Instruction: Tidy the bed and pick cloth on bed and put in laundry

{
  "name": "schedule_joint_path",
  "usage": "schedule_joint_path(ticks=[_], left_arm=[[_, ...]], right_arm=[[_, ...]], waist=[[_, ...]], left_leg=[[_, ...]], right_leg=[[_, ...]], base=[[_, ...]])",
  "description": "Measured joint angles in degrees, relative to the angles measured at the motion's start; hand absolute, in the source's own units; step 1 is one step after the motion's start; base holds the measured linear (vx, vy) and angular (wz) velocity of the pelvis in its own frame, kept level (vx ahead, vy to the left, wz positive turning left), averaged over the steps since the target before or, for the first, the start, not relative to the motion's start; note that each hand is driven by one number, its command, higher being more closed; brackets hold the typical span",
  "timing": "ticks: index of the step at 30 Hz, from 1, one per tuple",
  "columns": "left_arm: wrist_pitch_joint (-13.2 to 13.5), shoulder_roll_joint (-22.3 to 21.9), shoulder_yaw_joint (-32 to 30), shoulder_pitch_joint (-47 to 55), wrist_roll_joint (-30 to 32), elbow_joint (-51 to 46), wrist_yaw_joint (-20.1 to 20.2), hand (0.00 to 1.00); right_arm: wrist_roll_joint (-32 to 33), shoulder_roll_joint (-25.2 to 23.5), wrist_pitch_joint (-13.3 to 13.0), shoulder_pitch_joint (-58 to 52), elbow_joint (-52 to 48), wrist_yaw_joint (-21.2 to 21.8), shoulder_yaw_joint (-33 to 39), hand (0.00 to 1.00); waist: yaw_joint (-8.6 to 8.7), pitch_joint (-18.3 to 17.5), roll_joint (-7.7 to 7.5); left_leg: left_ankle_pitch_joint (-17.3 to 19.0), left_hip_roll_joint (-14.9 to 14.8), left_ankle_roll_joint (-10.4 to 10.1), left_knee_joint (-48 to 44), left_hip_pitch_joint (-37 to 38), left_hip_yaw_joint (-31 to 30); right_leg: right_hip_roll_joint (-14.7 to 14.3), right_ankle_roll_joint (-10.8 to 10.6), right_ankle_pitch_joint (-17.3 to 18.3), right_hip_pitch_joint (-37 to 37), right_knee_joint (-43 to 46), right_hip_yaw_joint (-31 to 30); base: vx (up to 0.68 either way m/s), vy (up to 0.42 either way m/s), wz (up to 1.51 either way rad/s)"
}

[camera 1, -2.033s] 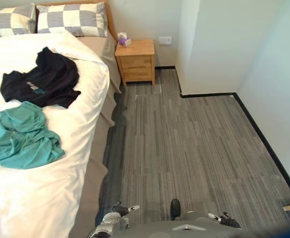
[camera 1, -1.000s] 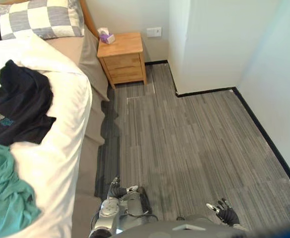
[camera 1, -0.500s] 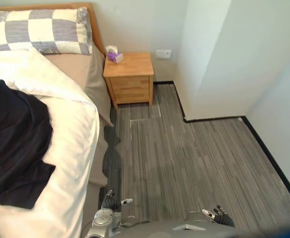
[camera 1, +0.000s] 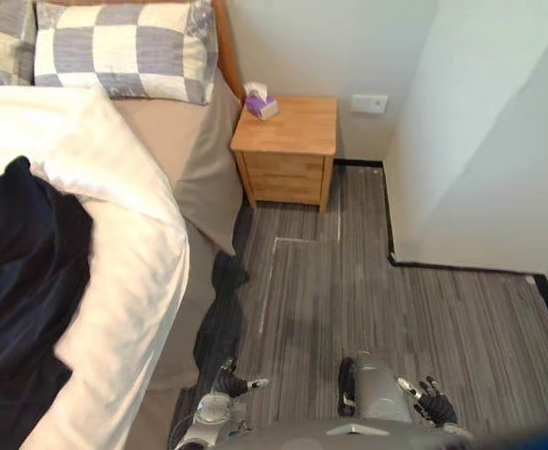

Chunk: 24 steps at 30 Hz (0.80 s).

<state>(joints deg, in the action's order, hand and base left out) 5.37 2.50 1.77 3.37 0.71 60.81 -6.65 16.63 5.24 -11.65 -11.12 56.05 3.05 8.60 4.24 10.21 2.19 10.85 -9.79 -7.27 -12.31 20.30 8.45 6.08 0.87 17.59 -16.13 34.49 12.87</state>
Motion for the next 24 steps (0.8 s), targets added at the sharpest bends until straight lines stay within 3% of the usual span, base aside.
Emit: schedule_joint_path(ticks=[2,3,4,6,7,9,11,12,13,14,16,18,21,22,24], left_arm=[[-0.09,0.18,-1.78,0.46,-0.08,-0.47,-0.02,0.00],[0.18,-0.03,-4.13,1.07,-0.18,-1.22,-0.06,0.00],[0.82,-0.45,-6.46,2.00,-1.56,-2.71,-0.09,0.00],[1.79,-0.76,-8.54,2.66,-2.65,-5.09,-0.15,0.00],[2.48,-0.89,-8.58,2.83,-3.91,-6.04,0.10,0.00],[3.25,-0.97,-8.73,2.75,-4.68,-6.24,0.10,0.00],[3.91,-1.11,-8.62,2.23,-4.68,-6.72,0.09,0.00],[3.93,-1.52,-8.53,2.32,-4.70,-6.71,0.09,0.00],[3.79,-0.61,-8.60,2.05,-4.75,-6.47,0.15,0.00],[3.69,0.00,-8.52,1.85,-4.91,-6.56,0.13,0.00],[3.33,0.89,-8.44,1.71,-6.38,-7.81,0.07,0.00],[2.35,1.44,-7.94,1.87,-7.06,-7.49,-0.06,0.00],[2.25,2.48,-6.07,2.27,-9.07,-6.10,-0.44,0.00],[2.26,2.72,-5.85,2.27,-9.23,-5.55,-0.80,0.00],[2.28,2.92,-5.17,2.38,-9.49,-4.50,-0.93,0.00]], right_arm=[[-0.28,0.14,0.15,-0.06,-0.02,0.02,-0.09,0.00],[-1.41,0.37,0.13,-0.17,-0.14,0.08,-0.30,0.00],[-2.39,0.69,0.14,-0.32,-0.22,0.11,-0.35,0.00],[-3.36,0.66,0.15,-0.57,-0.25,0.11,-0.47,0.00],[-3.96,0.71,0.31,-0.56,-0.25,0.19,-0.47,0.00],[-4.03,0.58,0.41,-0.14,-0.83,0.50,-0.47,0.00],[-4.41,0.31,0.47,-0.46,-1.83,1.09,-0.45,0.00],[-4.88,0.33,0.38,-0.64,-2.84,1.37,-0.54,0.00],[-6.07,-0.75,0.45,-0.57,-2.41,1.33,-0.75,0.00],[-6.72,-1.47,0.39,-0.71,-2.34,1.39,-1.01,0.00],[-6.81,-3.80,-0.27,-0.01,-2.45,1.44,-1.06,0.00],[-6.83,-4.90,-0.36,0.16,-2.24,1.40,-1.03,0.00],[-8.23,-5.40,-0.17,0.79,-0.88,1.46,-2.45,0.00],[-9.11,-4.97,0.18,1.80,0.31,1.40,-2.53,0.00],[-8.89,-4.19,0.67,3.37,1.79,1.33,-1.93,0.00]], waist=[[0.02,-0.18,0.33],[-0.08,0.03,0.40],[-0.77,0.12,0.66],[-1.56,0.26,0.27],[-2.22,0.25,0.09],[-2.79,0.25,0.00],[-3.87,0.34,-0.29],[-3.86,0.22,0.03],[-3.60,-0.32,-1.28],[-3.49,-0.56,-2.70],[-3.82,-0.93,-5.08],[-3.93,-0.99,-5.46],[-5.04,-1.68,-6.49],[-5.23,-2.08,-6.34],[-4.71,-2.61,-5.90]], left_leg=[[-2.37,-2.11,-2.00,-11.72,-4.98,-2.36],[-6.52,-4.05,-2.78,-26.62,-11.87,-4.73],[-4.79,-6.02,-2.50,-40.54,-18.54,-5.06],[-0.37,-6.11,-1.42,-49.92,-25.65,-4.06],[2.59,-5.82,0.07,-48.09,-30.22,-1.14],[5.18,-5.02,2.08,-40.32,-33.37,3.37],[3.97,-2.31,4.18,-25.54,-34.31,9.55],[-3.21,-0.98,6.69,-15.84,-34.44,15.07],[-2.64,-0.30,13.23,-14.55,-33.23,20.14],[-3.16,0.85,14.39,-14.14,-33.43,21.80],[-3.09,1.57,15.81,-13.81,-33.15,30.26],[-1.88,1.64,17.78,-13.30,-30.68,34.82],[-1.12,2.53,18.08,-13.20,-28.27,34.90],[-0.45,2.23,18.04,-14.07,-28.28,34.75],[1.54,3.60,17.19,-11.70,-26.89,33.12]], right_leg=[[-1.67,0.18,1.22,3.31,-2.89,0.72],[-3.44,0.28,1.41,7.31,-6.93,0.93],[-5.02,1.41,1.00,11.76,-10.72,1.24],[-5.57,2.01,1.28,18.51,-15.57,2.12],[-5.54,1.27,0.83,22.91,-18.92,2.04],[-4.78,0.50,0.32,25.29,-20.95,2.12],[-2.90,-0.79,-0.08,27.46,-21.54,2.17],[-2.66,-2.63,0.97,29.01,-21.80,2.31],[-1.35,-4.44,2.12,30.45,-21.88,2.84],[-0.15,-4.93,1.81,30.63,-22.04,3.81],[0.81,-5.71,-2.22,32.13,-24.65,6.20],[0.58,-5.88,-4.94,34.54,-24.33,6.67],[-0.11,-5.13,-8.34,36.96,-26.40,6.78],[-0.47,-6.17,-9.05,37.07,-25.44,7.21],[0.59,-6.52,-9.25,33.42,-13.34,10.14]], base=[[0.37,-0.262,0.07],[0.37,-0.222,0.08],[0.39,-0.208,0.07],[0.45,-0.146,0.03],[0.48,-0.105,-0.05],[0.42,0.002,-0.29],[0.52,0.111,-0.34],[0.52,0.126,0.09],[0.54,0.115,0.32],[0.55,0.110,0.56],[0.51,0.129,0.69],[0.39,0.121,0.70],[0.31,0.030,0.52],[0.27,-0.060,0.56],[0.25,-0.026,0.87]])
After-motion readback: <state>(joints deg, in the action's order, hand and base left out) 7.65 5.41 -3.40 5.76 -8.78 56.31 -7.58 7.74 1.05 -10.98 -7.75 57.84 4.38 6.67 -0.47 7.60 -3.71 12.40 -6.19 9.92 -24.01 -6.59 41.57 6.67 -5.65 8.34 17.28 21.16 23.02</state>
